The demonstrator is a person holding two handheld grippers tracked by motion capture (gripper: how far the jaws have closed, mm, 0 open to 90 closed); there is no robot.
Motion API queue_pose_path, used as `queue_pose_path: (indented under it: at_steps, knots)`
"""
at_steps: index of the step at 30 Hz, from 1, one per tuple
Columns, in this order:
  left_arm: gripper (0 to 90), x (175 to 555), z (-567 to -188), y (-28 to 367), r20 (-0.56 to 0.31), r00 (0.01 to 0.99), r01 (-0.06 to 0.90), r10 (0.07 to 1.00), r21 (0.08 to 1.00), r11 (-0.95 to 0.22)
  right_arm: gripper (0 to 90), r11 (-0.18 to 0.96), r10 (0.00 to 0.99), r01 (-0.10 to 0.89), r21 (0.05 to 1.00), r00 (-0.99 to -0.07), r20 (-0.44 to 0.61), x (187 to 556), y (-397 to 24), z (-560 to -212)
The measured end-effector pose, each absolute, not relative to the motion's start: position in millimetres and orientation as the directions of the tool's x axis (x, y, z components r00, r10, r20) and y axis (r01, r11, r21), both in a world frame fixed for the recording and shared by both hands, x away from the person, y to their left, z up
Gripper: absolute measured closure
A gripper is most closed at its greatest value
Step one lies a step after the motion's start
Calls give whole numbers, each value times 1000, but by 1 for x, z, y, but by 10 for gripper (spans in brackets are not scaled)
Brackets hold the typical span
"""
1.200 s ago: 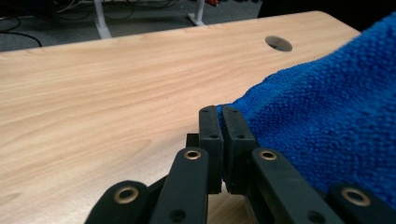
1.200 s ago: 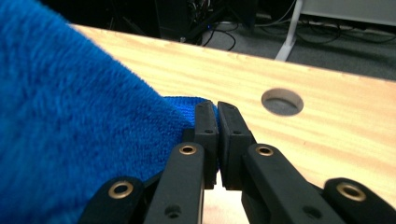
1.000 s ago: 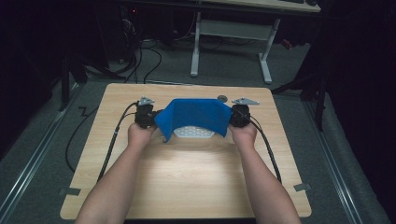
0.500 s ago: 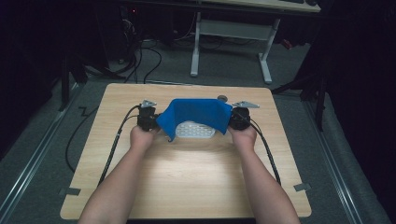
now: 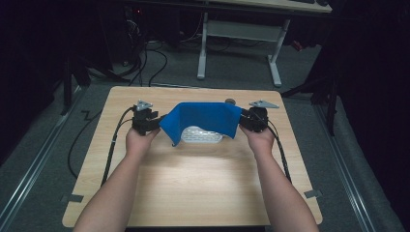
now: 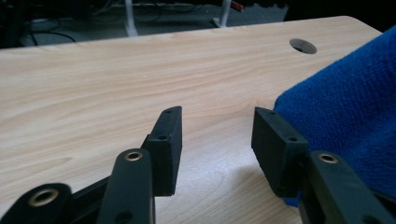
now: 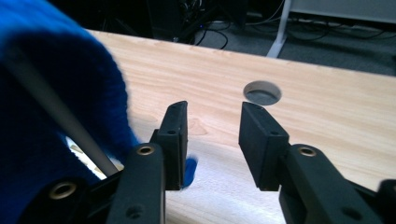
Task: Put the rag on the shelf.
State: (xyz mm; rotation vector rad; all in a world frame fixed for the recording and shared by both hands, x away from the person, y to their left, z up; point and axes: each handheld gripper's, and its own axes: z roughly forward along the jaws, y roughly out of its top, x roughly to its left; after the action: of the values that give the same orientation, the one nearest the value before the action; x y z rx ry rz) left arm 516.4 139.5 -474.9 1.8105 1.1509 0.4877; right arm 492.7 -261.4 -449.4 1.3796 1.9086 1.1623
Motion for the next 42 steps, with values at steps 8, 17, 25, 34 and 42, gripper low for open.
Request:
queue_pose_path:
  at_steps: [8, 17, 25, 34, 42]
  knots:
    - [488, 505, -462, 149, -94, 462, 477, 882, 865, -157, 525, 129, 936, 464, 876, -348, 47, 481, -271, -432]
    - [478, 490, -456, 164, -89, 450, 452, 888, 881, -141, 471, 141, 937, 438, 888, -349, 23, 466, -275, -421]
    - [475, 472, -455, 175, -91, 445, 436, 891, 891, -127, 445, 147, 938, 424, 893, -346, 10, 451, -279, -423]
    - [471, 450, -458, 180, -91, 458, 428, 884, 895, -129, 415, 172, 932, 419, 892, -361, -10, 431, -284, -425]
    - [459, 417, -460, 181, -108, 494, 420, 863, 898, -128, 368, 215, 912, 389, 896, -408, -42, 402, -275, -422]
